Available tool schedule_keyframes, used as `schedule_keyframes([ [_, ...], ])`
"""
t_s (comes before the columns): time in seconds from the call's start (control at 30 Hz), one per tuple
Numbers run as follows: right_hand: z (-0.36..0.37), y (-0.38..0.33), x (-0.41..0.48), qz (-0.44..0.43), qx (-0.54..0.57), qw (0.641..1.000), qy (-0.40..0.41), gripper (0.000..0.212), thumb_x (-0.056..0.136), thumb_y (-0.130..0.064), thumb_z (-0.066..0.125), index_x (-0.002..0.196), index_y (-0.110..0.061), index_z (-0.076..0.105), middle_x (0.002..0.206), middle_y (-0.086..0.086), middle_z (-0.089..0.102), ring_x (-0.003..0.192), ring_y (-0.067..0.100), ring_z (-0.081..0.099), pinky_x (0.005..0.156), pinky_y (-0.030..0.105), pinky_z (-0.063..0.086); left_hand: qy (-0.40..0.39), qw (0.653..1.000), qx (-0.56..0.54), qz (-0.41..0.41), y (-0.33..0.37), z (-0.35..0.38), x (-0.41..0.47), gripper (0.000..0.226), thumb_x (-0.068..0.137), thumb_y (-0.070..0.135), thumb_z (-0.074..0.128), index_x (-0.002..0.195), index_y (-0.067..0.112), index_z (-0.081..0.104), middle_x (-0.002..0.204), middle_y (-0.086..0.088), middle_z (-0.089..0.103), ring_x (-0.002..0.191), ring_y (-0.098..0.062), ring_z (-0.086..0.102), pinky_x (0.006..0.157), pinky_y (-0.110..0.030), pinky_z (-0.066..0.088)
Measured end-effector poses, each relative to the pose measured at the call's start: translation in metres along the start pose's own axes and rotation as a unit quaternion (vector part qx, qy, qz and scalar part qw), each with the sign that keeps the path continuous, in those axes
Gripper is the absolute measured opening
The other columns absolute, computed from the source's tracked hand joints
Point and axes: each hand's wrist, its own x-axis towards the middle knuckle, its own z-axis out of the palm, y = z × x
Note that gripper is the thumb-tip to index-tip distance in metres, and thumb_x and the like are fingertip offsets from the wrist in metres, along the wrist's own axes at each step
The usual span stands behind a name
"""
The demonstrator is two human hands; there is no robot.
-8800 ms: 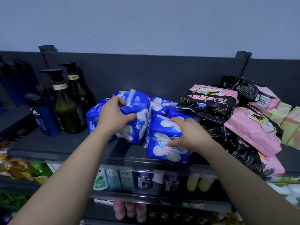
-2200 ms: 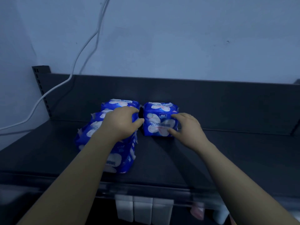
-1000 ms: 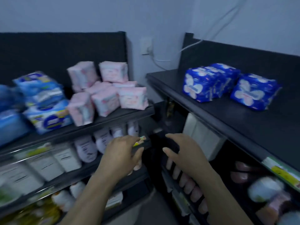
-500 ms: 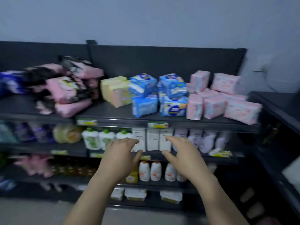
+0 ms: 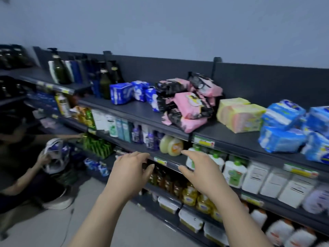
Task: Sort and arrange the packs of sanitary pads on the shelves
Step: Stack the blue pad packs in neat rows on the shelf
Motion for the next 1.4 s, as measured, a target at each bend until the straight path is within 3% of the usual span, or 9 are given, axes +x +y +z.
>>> schedule_keyframes([
  [0.3,0.049,-0.047,0.108,-0.056,-0.002,0.998,-0.021,0.043,0.090,-0.041,0.060,0.131,-0.029,0.053,0.127,-0.004,0.058,0.122,0.019,0.048,0.100,0.036,0.041,0.012,0.997,0.024,-0.077,-0.088,-0.003,0.054,0.040,0.093,0.046,0.052,0.128,0.028,0.059,0.117,0.009,0.064,0.111,-0.016,0.057,0.096,-0.035,0.043],
  [0.53,0.078,-0.047,0.223,-0.091,-0.005,0.996,-0.019,0.045,0.091,-0.040,0.058,0.134,-0.026,0.051,0.127,-0.004,0.058,0.124,0.019,0.045,0.101,0.034,0.039,0.026,0.994,0.045,-0.095,-0.136,0.010,0.158,0.045,0.095,0.048,0.050,0.135,0.027,0.054,0.128,0.007,0.061,0.119,-0.017,0.054,0.100,-0.034,0.042],
  [0.77,0.097,-0.048,0.342,-0.121,-0.011,0.992,-0.022,0.054,0.094,-0.042,0.056,0.143,-0.026,0.042,0.141,-0.006,0.048,0.133,0.015,0.038,0.110,0.030,0.031,0.046,0.989,0.038,-0.132,-0.185,0.028,0.259,0.045,0.094,0.048,0.049,0.134,0.027,0.054,0.130,0.005,0.061,0.109,-0.016,0.060,0.091,-0.034,0.049],
  [0.9,0.111,-0.054,0.394,-0.123,-0.018,0.992,-0.019,0.055,0.094,-0.041,0.056,0.144,-0.024,0.040,0.142,-0.003,0.048,0.133,0.017,0.037,0.108,0.028,0.029,0.052,0.987,0.038,-0.145,-0.219,0.034,0.307,0.048,0.094,0.048,0.050,0.136,0.024,0.053,0.133,0.002,0.059,0.119,-0.019,0.055,0.094,-0.036,0.049],
  [1.07,0.136,-0.061,0.455,-0.098,-0.029,0.994,-0.024,0.058,0.094,-0.042,0.056,0.146,-0.025,0.037,0.144,-0.002,0.046,0.134,0.018,0.037,0.109,0.031,0.031,0.063,0.987,0.025,-0.145,-0.266,0.040,0.381,0.050,0.092,0.047,0.054,0.134,0.021,0.051,0.131,-0.003,0.058,0.116,-0.025,0.056,0.090,-0.040,0.051],
  [1.23,0.155,-0.069,0.515,-0.045,-0.036,0.998,0.006,0.059,0.092,-0.042,0.059,0.145,-0.027,0.039,0.142,-0.002,0.048,0.132,0.019,0.039,0.107,0.030,0.033,0.046,0.989,0.007,-0.143,-0.309,0.051,0.462,0.068,0.088,0.053,0.058,0.142,0.017,0.037,0.146,-0.006,0.040,0.127,-0.031,0.042,0.097,-0.041,0.042],
  [1.4,0.162,-0.074,0.568,0.020,-0.033,0.999,0.038,0.058,0.090,-0.039,0.061,0.143,-0.024,0.042,0.140,-0.001,0.050,0.131,0.019,0.041,0.105,0.030,0.034,-0.002,0.989,-0.044,-0.138,-0.338,0.060,0.532,0.108,0.072,0.069,0.067,0.152,0.017,0.016,0.157,-0.012,0.018,0.140,-0.033,0.024,0.107,-0.045,0.035],
])
